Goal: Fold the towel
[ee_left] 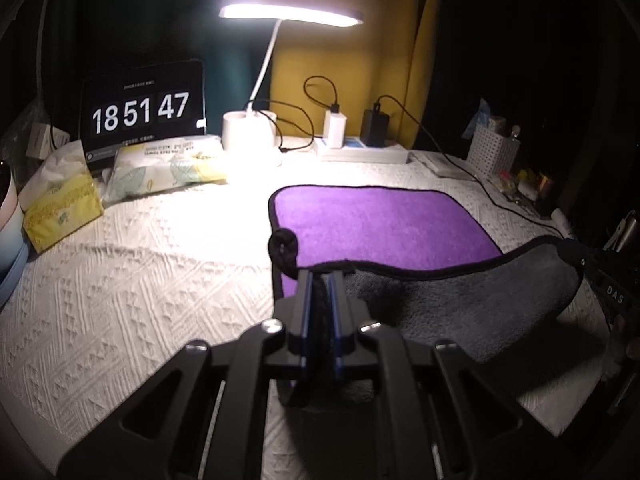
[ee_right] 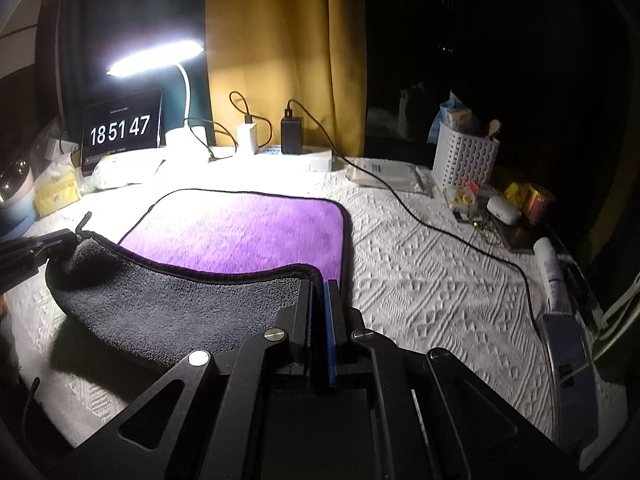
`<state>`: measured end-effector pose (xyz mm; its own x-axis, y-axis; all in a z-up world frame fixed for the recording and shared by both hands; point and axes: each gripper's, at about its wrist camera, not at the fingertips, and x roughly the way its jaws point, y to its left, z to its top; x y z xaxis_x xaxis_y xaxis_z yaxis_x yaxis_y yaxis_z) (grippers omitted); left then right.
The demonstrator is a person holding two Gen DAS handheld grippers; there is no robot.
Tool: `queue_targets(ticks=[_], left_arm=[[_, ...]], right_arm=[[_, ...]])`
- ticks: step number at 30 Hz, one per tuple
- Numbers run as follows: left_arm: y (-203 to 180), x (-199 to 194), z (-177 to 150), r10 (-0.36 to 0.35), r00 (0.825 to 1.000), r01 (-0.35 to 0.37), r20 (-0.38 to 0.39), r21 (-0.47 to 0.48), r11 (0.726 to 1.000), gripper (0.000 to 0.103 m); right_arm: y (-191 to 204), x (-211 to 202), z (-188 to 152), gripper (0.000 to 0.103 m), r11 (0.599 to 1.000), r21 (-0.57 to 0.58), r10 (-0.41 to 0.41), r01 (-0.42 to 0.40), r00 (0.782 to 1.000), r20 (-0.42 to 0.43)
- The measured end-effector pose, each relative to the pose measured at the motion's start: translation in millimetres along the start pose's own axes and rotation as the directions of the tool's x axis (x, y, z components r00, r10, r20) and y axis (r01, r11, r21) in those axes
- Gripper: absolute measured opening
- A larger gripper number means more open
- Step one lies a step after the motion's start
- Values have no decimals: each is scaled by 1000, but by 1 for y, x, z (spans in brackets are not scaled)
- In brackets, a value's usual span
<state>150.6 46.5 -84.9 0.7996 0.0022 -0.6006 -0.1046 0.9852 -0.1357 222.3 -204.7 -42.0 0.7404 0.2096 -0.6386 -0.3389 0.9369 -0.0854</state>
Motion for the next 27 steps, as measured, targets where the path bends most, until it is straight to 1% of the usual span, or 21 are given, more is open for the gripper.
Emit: queue_targets(ticks=[16, 27], left_arm=[[3, 10, 34, 3, 998, -4, 60, 17, 1000, 9], [7, 31, 60, 11, 997, -14, 81, 27, 1000, 9]], right_arm=[[-3, 9, 32, 6, 999, -35, -22, 24, 998, 60], [-6, 35, 58, 6, 997, -61, -33, 38, 996, 79]])
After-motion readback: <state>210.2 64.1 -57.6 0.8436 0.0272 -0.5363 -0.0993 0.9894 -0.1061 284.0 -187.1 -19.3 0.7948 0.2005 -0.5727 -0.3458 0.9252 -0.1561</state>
